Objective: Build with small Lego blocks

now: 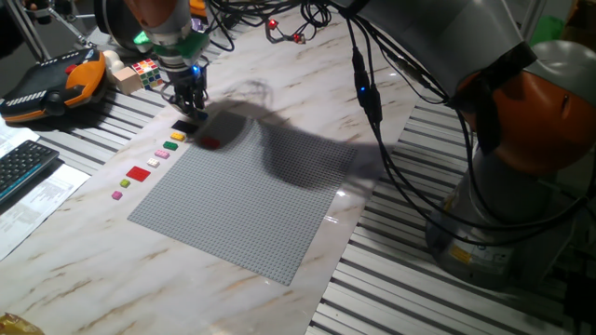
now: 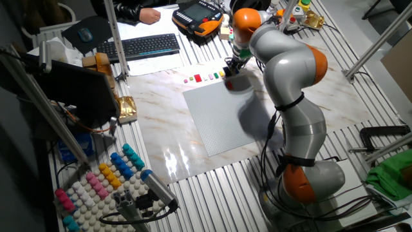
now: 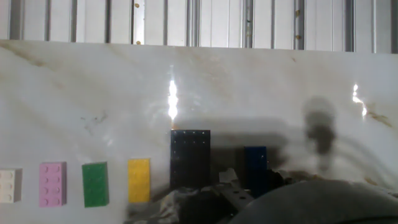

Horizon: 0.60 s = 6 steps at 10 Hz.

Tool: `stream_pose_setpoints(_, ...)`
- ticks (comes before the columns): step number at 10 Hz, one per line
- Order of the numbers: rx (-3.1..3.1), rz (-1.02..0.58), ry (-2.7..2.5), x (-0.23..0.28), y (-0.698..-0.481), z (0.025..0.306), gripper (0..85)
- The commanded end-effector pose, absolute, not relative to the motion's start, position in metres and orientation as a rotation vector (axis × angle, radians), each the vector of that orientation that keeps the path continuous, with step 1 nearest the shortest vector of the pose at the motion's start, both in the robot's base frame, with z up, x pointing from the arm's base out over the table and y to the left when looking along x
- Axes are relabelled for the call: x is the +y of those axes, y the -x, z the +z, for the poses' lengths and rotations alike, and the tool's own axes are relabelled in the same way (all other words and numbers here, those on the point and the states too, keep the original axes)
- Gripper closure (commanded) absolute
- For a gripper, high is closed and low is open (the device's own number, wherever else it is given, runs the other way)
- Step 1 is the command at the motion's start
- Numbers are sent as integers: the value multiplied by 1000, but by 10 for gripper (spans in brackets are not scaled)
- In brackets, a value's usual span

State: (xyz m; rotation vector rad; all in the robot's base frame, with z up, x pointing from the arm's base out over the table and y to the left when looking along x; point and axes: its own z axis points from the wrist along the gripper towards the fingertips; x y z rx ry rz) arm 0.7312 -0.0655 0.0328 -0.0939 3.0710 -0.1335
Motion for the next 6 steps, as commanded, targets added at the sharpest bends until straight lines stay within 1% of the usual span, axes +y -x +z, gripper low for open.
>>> stream_pose_setpoints(1, 3073, -130, 94, -65, -731, 32, 533)
stream_pose_setpoints(6, 3077, -109, 108, -68, -730, 26, 553)
